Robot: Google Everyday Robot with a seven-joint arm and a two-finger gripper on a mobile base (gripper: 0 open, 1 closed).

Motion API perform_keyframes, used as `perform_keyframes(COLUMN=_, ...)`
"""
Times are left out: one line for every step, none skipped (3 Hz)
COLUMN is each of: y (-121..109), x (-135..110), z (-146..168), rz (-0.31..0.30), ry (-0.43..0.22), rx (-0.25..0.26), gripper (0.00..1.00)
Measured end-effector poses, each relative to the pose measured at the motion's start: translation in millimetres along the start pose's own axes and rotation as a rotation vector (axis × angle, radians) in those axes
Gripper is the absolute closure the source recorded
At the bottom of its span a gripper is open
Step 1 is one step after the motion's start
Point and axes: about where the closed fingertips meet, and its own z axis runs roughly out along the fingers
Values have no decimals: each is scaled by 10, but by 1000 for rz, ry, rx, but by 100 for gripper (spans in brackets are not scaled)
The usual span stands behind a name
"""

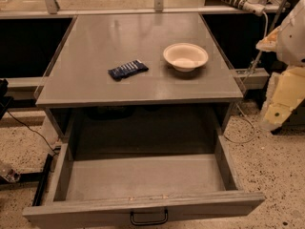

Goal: Close top drawer

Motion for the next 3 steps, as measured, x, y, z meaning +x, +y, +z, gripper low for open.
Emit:
perform_keyframes(y=0, x=0, z=0, rz=0, ry=0, rx=0, gripper=0)
perform_keyframes(y=130, x=-24, z=34, rz=-20, ry=0, rx=3, gripper=0)
perform_keyframes(y=446, x=-5, z=136, rz=-46, ry=-22, rx=-8, gripper=0)
